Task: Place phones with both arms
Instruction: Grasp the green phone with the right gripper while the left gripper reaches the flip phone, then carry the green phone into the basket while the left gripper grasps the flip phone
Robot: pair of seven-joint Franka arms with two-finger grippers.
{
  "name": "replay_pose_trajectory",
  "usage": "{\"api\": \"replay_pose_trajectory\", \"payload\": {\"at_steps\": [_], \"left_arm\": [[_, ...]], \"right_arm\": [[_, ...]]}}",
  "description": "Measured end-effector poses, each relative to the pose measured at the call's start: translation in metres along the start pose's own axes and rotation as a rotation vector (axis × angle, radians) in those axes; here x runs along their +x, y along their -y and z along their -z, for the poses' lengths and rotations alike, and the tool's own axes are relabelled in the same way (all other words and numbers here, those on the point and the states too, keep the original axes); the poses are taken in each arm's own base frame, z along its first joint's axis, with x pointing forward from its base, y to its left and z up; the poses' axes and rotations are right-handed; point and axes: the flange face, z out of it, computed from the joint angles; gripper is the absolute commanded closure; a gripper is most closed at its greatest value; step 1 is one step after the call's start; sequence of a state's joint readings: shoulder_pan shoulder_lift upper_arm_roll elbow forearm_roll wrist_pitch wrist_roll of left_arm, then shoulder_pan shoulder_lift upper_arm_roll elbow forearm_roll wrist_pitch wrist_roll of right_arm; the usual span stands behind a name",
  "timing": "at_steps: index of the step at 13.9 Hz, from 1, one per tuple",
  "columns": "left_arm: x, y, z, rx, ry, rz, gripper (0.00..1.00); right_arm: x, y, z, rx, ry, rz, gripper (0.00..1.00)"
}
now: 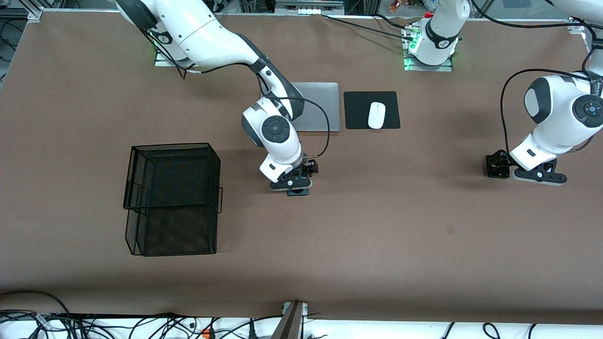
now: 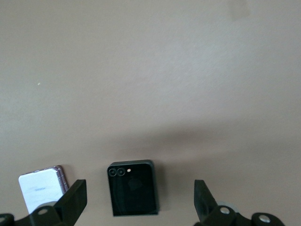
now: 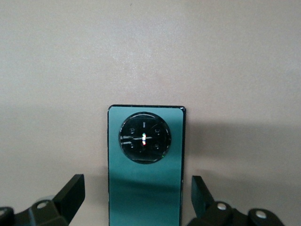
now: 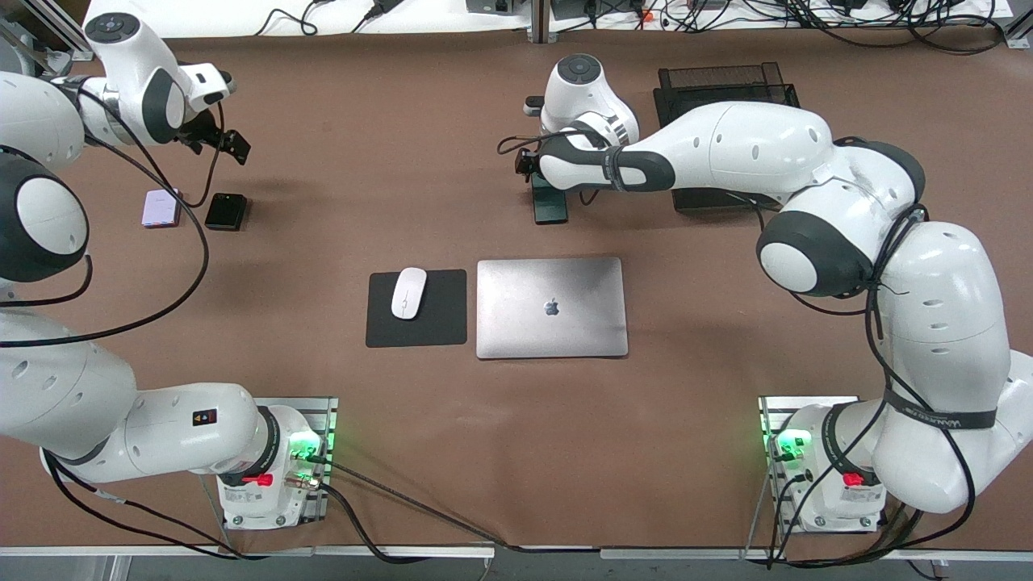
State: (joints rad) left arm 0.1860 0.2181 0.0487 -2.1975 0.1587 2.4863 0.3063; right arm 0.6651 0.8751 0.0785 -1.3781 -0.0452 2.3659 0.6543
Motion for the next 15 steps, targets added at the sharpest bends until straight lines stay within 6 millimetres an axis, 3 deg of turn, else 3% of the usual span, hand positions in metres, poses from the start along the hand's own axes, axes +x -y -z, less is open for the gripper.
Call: {"api": "replay_pose_trajectory", "payload": {"at_steps": [4, 15], "left_arm": [[-0.027, 0.030, -0.017, 0.007, -0.023, 0.014, 0.00], [-0.062, 0.028, -0.098, -0.005, -0.056, 0.048, 0.00]], "right_arm": [[-0.004, 0.001, -0.008, -0.028, -0.006, 0.032, 0.00], [-0.015, 0.002, -0.033, -0.057, 0.014, 0.055, 0.01]]}}
